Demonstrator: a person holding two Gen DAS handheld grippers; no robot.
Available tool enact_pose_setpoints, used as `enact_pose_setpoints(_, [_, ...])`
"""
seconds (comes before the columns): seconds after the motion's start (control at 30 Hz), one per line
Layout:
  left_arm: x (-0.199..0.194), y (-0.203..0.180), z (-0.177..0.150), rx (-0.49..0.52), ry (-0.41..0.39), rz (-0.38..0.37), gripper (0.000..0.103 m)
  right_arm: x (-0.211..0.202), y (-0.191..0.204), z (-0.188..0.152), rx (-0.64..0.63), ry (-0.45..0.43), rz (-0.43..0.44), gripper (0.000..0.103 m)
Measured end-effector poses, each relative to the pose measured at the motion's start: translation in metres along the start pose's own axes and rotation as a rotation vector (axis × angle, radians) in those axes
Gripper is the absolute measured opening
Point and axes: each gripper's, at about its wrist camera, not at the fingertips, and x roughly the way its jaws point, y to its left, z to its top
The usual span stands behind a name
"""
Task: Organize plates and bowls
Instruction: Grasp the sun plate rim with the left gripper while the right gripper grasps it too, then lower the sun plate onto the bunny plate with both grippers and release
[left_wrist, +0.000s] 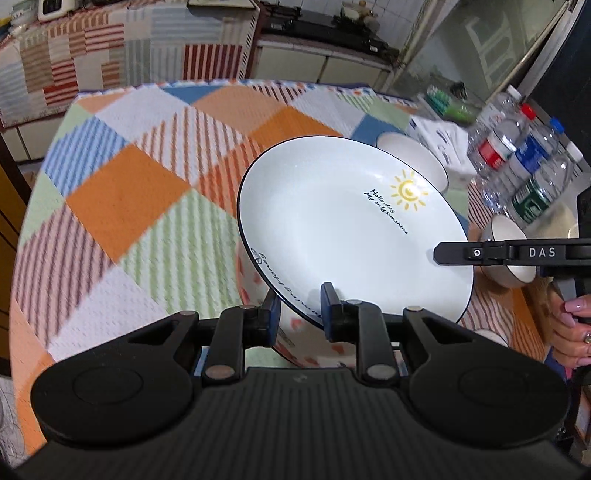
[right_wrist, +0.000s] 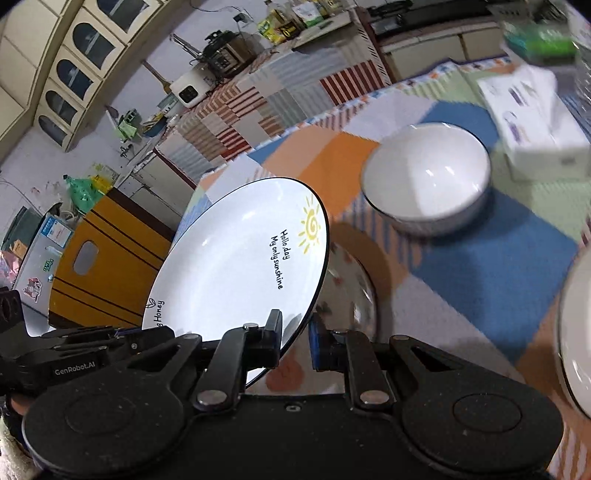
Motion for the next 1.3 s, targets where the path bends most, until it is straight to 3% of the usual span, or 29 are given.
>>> enact_pose_setpoints(0.67, [0.025,-0.007,-0.014,0.008,0.126,0.030,0.022,0.011,-0.013,-0.027,-0.015,0.108,-0.100,0.020])
enact_pose_setpoints(0.93, [0.028,-0.009,-0.014,0.012,0.156,0.041,0.024,0.014,0.007,-0.028,-0.122,0.114,-0.191,0.024])
enact_pose_setpoints(1.13, [0.033,-0.018,-0.015,0.042,0.202,0.102,0.030,0.022,0.028,-0.030,-0.261,0.116,-0.304,0.028])
enact_pose_setpoints(1.3, [0.038,-0.017,-0.015,0.022,0.212,0.127,0.030,0.029,0.034,-0.032,-0.317,0.102,-0.348,0.029])
